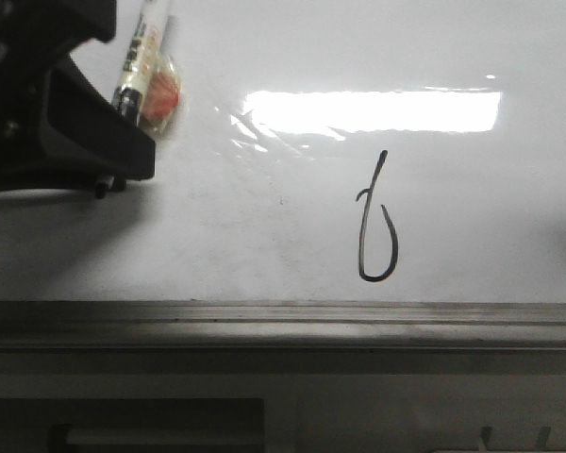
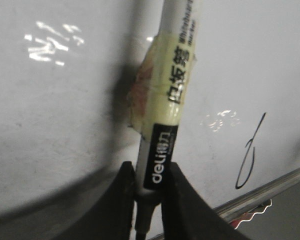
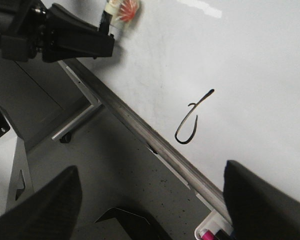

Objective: Write number 6 on whiteboard

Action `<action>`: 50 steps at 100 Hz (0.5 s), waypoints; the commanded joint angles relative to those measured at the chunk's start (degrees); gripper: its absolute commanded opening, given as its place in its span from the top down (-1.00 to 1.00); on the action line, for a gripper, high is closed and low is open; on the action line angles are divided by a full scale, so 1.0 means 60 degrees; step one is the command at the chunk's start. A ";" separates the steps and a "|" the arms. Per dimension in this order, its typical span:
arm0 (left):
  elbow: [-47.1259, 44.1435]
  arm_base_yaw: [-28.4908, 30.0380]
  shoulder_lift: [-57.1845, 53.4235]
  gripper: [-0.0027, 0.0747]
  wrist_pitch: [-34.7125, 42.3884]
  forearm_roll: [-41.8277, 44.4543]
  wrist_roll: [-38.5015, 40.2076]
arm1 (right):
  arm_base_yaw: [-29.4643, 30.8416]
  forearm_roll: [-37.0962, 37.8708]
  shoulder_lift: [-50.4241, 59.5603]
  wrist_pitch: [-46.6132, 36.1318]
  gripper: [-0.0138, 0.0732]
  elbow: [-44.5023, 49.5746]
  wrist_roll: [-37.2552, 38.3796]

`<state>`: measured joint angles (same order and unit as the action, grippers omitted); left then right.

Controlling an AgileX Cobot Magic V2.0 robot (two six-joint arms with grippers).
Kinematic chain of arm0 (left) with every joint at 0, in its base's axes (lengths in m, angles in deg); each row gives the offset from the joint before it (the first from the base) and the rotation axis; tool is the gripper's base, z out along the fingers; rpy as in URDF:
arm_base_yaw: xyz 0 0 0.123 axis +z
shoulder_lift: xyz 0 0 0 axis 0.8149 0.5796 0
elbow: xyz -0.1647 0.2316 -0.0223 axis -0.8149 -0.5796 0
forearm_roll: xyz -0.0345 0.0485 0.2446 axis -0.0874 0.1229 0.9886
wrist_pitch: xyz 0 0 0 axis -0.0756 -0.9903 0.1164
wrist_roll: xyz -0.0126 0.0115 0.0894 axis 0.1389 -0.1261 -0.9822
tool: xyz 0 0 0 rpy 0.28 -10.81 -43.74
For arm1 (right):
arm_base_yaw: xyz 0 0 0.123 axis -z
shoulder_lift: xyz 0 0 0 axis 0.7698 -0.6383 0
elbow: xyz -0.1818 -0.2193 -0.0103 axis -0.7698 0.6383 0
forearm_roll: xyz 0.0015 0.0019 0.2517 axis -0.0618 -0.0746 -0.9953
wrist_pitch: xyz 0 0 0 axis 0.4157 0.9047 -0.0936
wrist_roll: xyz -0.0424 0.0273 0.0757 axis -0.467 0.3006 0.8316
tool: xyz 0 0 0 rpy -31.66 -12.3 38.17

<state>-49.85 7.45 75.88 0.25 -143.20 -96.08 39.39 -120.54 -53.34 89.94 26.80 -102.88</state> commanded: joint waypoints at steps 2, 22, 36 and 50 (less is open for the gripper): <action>0.0265 0.0014 0.0123 0.98 0.0217 -0.0073 0.0064 | 0.0076 -0.0386 0.0046 -0.0387 -0.51 -0.0215 0.0064; 0.0265 0.0014 0.0196 0.98 0.0391 -0.0073 0.0064 | 0.0076 -0.0386 0.0046 -0.0387 -0.51 -0.0215 0.0064; 0.0265 0.0014 0.0196 0.95 0.0374 0.0014 0.0047 | 0.0076 -0.0386 0.0046 -0.0404 -0.51 -0.0215 0.0064; 0.0265 0.0014 0.0196 0.47 0.0288 0.0036 -0.0008 | 0.0076 -0.0386 0.0046 -0.0404 -0.51 -0.0215 0.0064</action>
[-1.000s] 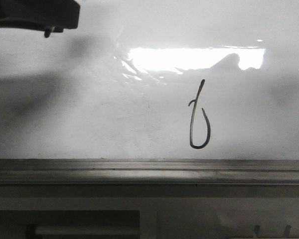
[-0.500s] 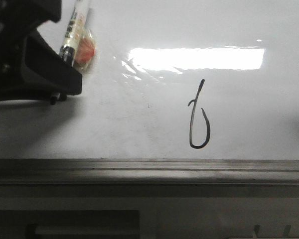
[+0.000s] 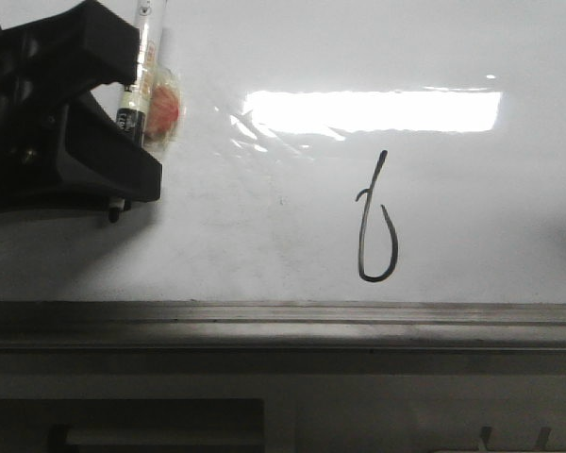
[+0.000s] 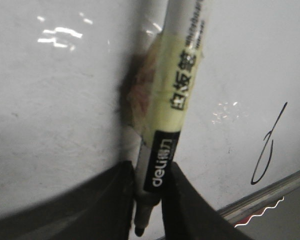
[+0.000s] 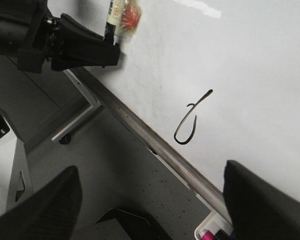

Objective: Write number 6 on whiteboard

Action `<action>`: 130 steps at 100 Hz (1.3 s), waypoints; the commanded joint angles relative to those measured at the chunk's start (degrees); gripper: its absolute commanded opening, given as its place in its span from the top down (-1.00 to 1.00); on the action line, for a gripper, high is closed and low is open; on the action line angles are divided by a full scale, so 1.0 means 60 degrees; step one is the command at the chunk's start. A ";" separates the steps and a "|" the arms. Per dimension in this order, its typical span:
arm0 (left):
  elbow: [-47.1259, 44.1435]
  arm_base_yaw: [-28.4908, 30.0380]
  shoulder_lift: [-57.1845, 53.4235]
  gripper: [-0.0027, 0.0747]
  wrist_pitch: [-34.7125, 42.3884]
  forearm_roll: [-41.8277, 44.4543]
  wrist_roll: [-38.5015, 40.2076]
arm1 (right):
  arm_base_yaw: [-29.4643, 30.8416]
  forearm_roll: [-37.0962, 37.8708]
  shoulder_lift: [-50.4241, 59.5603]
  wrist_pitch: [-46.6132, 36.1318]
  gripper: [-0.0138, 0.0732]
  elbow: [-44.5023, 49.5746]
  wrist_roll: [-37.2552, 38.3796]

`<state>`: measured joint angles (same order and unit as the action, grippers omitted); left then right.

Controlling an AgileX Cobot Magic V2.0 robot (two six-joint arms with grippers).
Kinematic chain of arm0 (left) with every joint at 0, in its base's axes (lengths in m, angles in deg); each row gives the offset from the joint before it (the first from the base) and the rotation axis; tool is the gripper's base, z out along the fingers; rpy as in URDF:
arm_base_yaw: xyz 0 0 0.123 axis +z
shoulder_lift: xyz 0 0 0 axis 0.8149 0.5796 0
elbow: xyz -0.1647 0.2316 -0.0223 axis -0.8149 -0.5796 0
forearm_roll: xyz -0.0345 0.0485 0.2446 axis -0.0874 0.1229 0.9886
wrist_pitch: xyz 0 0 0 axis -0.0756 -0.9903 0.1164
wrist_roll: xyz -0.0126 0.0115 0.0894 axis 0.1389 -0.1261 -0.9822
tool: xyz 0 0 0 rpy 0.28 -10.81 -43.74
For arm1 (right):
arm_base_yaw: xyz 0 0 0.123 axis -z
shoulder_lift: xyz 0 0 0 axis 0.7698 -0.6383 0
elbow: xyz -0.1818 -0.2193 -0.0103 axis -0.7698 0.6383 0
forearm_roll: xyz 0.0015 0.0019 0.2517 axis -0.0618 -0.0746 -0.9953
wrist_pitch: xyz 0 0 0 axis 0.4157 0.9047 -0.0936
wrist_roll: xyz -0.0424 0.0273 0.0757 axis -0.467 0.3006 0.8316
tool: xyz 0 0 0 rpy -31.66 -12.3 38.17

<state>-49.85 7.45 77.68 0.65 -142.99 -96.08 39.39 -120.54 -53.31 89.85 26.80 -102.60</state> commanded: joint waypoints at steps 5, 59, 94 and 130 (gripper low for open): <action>0.0265 0.0014 -0.0103 0.18 0.0221 0.0001 -0.0008 | 0.0076 -0.0386 0.0040 -0.0406 -0.51 -0.0215 0.0017; 0.0265 0.0014 -0.2438 -0.63 0.0041 0.2865 -0.0031 | 0.0076 -0.0478 0.0698 -0.0085 -0.51 -0.0236 0.0041; 0.0265 0.0014 -0.5154 0.23 -0.0836 0.4731 -0.0031 | 0.0076 -0.0621 0.2382 -0.1670 -0.15 -0.0236 0.0436; -0.0926 0.0014 -0.7549 0.98 -0.1974 0.5405 -0.0031 | 0.0076 -0.0627 0.4790 -0.2805 0.81 0.1329 -0.0195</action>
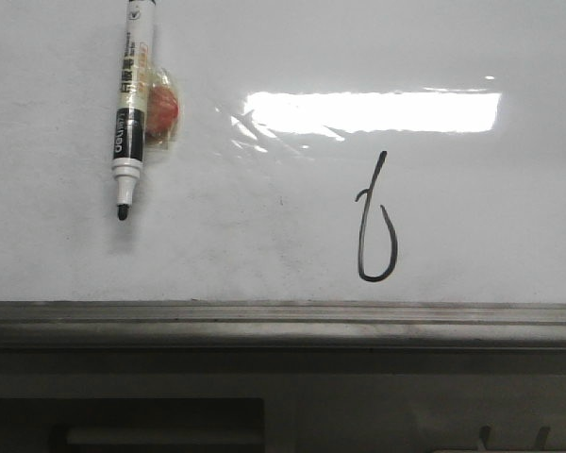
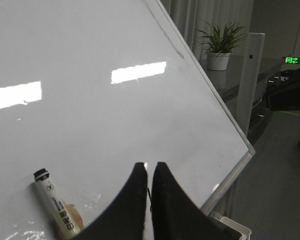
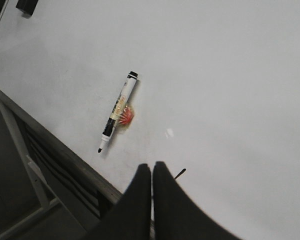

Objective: Write number 6 on whiteboard

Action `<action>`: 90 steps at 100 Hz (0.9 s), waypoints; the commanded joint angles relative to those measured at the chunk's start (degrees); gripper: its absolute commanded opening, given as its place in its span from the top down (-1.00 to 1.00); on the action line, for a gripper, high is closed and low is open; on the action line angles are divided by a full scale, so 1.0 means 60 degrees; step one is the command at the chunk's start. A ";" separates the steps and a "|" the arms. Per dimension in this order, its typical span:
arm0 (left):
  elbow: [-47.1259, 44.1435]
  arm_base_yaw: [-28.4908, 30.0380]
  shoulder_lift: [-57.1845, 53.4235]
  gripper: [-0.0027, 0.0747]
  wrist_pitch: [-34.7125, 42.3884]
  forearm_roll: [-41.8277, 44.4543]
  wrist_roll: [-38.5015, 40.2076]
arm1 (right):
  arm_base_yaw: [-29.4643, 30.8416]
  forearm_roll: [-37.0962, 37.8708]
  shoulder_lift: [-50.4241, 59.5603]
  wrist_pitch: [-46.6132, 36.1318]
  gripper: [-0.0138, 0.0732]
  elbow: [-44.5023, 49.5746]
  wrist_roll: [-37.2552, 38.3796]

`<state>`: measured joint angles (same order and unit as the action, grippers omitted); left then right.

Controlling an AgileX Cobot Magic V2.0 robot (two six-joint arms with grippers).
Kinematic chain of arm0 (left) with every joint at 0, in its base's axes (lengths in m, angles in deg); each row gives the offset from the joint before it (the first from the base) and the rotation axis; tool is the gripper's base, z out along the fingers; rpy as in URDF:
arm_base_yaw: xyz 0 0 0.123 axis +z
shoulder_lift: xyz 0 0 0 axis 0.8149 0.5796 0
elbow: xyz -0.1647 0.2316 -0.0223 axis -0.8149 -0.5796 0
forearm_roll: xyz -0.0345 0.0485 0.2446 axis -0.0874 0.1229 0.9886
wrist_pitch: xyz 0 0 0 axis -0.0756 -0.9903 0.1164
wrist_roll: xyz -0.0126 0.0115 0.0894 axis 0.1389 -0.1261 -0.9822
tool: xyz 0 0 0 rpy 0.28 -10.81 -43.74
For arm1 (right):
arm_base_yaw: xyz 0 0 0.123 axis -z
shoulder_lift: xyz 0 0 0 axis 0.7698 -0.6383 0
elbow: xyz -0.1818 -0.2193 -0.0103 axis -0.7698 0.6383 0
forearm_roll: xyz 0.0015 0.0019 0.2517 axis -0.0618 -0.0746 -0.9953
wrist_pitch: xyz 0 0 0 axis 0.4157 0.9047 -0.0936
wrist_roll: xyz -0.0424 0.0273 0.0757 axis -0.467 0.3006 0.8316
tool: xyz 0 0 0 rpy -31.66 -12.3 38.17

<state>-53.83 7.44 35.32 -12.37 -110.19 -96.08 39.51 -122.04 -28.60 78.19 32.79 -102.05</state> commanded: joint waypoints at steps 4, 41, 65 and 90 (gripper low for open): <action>-0.0590 0.0016 -0.0827 0.98 0.0212 -0.0132 -0.0031 | 0.0056 -0.0375 0.1043 -0.0956 0.81 0.0743 -0.0285; -0.2416 0.0016 -0.3816 0.98 0.0811 -0.0679 -0.0031 | 0.0032 -0.0336 0.3309 -0.1669 0.81 0.3023 -0.0285; -0.2870 0.0016 -0.4145 0.98 0.0839 -0.0823 -0.0031 | 0.0032 -0.0336 0.3309 -0.1688 0.81 0.3061 -0.0285; -0.2867 0.0016 -0.4145 0.98 0.0879 -0.0903 -0.0031 | 0.0032 -0.0336 0.3309 -0.1679 0.81 0.3084 -0.0285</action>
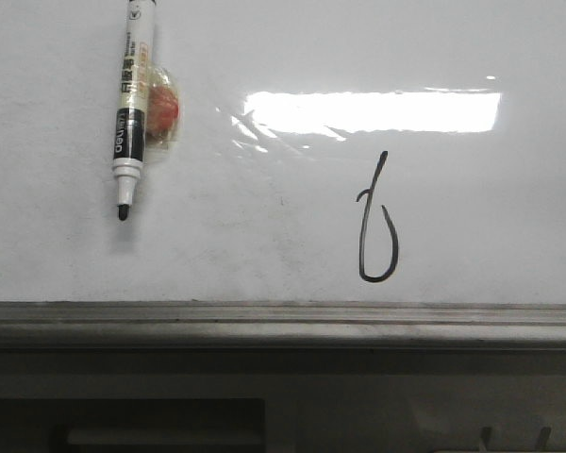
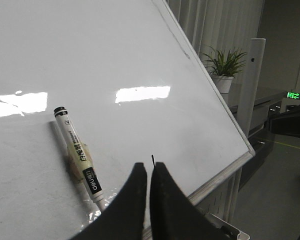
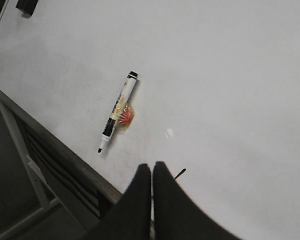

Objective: Write number 6 on whiteboard

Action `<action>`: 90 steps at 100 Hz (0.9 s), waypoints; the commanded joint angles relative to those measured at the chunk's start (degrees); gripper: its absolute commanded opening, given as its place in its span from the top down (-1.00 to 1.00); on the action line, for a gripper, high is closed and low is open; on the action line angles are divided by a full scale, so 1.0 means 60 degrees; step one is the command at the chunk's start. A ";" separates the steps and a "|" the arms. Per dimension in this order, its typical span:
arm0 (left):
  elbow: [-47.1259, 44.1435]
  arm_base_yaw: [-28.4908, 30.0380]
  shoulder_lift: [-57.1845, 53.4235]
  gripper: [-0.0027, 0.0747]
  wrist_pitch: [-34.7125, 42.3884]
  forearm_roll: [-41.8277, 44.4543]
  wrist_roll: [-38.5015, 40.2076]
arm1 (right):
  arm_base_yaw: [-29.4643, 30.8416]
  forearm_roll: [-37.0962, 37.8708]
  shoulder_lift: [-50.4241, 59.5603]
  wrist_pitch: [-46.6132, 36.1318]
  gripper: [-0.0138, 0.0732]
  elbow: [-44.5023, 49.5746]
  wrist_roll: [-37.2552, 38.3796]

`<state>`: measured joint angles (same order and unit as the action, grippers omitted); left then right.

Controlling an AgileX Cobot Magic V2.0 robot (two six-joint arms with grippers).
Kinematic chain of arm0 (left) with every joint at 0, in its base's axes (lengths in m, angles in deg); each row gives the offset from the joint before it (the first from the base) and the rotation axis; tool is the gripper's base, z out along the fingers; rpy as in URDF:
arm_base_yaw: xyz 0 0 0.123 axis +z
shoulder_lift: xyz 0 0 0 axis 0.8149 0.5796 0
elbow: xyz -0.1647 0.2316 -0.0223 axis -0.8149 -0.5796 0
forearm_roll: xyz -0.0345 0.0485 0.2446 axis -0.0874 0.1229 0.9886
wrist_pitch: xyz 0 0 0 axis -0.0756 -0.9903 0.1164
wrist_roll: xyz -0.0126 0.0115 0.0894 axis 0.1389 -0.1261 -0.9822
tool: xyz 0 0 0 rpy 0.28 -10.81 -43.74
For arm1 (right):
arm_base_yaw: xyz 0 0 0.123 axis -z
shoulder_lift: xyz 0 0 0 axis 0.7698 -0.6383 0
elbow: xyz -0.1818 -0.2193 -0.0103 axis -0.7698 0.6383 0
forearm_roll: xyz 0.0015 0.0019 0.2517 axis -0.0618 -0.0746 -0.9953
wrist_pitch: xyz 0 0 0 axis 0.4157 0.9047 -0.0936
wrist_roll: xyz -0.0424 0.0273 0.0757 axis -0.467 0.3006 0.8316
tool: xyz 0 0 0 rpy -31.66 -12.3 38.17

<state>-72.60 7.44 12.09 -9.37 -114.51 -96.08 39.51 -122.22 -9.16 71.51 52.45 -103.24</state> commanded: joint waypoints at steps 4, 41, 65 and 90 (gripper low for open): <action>0.0261 0.0016 -0.0273 0.98 0.0378 -0.0182 -0.0031 | 0.0032 -0.0307 0.0069 -0.0566 0.81 -0.0194 -0.0088; 0.0261 0.0016 -0.0273 0.98 0.0378 -0.0182 -0.0031 | 0.0032 -0.0307 0.0069 -0.0566 0.81 -0.0194 -0.0088; 0.0261 0.0016 -0.0273 0.98 0.0398 -0.0182 -0.0031 | 0.0032 -0.0307 0.0069 -0.0566 0.81 -0.0194 -0.0088; 0.0165 0.0688 0.0132 0.98 0.0644 0.4769 0.3542 | 0.0032 -0.0307 0.0069 -0.0566 0.81 -0.0194 -0.0088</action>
<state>-72.73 9.10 12.09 -9.35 -98.50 -87.51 39.51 -122.22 -9.16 71.51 52.66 -103.24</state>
